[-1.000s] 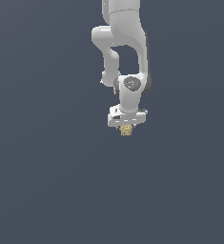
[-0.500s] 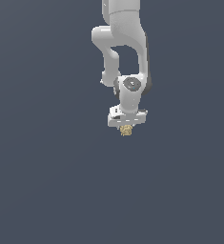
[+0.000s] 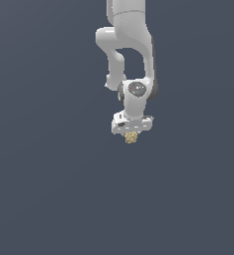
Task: Pick up the object and move it to a goal position.
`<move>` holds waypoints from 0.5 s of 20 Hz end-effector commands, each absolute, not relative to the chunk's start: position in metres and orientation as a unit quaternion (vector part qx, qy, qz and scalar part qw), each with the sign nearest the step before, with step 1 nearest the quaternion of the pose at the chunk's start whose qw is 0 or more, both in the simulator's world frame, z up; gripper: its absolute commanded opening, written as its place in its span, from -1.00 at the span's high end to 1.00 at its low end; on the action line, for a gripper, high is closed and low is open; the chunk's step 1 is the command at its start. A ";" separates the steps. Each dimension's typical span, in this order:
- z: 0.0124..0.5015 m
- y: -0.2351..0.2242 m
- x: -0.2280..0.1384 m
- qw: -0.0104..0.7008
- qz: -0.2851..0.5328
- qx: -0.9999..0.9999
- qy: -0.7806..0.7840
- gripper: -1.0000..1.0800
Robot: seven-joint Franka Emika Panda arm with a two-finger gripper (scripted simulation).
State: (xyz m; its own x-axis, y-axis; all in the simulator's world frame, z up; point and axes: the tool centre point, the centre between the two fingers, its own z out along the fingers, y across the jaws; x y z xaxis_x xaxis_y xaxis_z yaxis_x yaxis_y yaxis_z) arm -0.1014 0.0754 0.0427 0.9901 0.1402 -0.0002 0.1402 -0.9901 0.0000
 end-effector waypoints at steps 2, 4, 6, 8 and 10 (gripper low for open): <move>0.044 0.070 -0.090 0.000 0.000 0.998 0.070 1.00; 0.045 0.066 -0.081 0.000 0.000 0.998 0.070 1.00; 0.046 0.061 -0.071 0.000 0.000 0.998 0.070 1.00; 0.047 0.055 -0.060 0.000 0.000 0.998 0.070 1.00; 0.048 0.050 -0.047 0.000 0.000 0.998 0.070 1.00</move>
